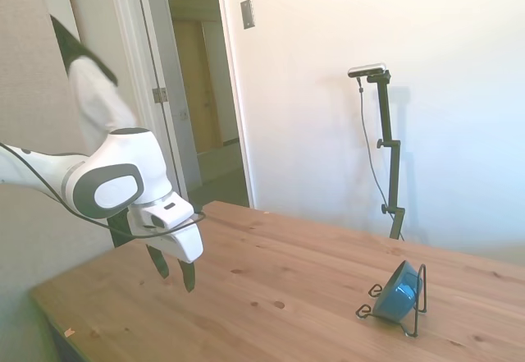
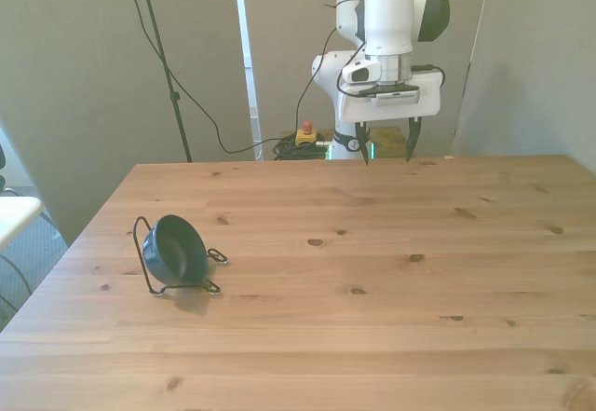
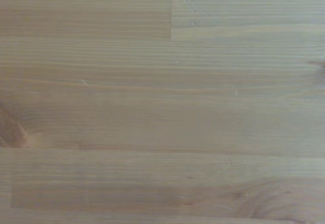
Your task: Unload the bowl
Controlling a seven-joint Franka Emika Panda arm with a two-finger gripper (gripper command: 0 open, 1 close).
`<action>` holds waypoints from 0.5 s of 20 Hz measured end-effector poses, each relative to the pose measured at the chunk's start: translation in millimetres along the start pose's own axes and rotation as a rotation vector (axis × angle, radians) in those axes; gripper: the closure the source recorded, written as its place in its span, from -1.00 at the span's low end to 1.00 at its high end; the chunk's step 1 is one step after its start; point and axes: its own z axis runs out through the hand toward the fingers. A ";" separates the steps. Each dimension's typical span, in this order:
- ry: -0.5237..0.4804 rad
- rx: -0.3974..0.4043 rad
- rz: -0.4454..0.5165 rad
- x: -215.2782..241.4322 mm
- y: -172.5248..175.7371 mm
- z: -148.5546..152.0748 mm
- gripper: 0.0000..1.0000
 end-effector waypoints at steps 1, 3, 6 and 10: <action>0.000 0.001 0.000 0.3 0.0 0.2 -1.00; 0.021 0.018 0.014 4.1 0.5 -1.0 -1.00; 0.100 0.037 0.085 27.2 13.8 -9.5 -1.00; 0.177 0.038 0.207 82.1 56.5 -27.4 -1.00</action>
